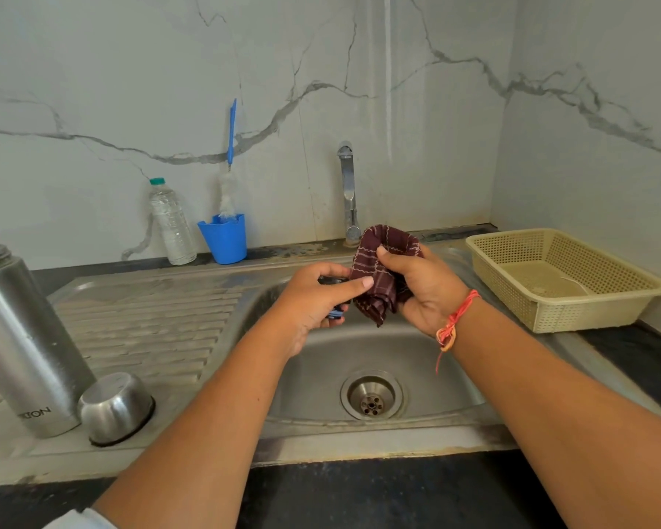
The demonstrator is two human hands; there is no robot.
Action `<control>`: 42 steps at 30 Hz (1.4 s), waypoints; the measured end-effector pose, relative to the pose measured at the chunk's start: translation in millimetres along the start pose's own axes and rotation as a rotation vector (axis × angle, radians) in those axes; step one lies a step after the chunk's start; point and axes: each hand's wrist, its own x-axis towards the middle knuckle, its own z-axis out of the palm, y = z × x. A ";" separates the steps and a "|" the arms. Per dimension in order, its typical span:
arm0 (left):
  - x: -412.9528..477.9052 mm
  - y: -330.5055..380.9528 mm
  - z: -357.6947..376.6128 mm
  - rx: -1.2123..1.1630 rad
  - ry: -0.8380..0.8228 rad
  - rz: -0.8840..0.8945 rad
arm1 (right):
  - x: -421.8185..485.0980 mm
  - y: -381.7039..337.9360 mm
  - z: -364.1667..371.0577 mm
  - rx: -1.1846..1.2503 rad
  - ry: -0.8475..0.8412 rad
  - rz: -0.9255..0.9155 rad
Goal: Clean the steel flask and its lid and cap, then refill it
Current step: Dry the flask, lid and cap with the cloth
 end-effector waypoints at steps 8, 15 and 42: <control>17.6 -6.7 -14.4 0.070 0.250 0.238 | 0.9 -9.4 -11.1 -0.446 0.014 -0.177; 21.4 -11.5 -11.9 0.105 0.290 0.404 | -3.2 -9.1 -5.4 -0.912 -0.108 -0.294; 20.6 -7.4 -12.8 -0.430 0.021 -0.028 | -19.3 -1.3 6.9 -1.398 -0.251 -0.779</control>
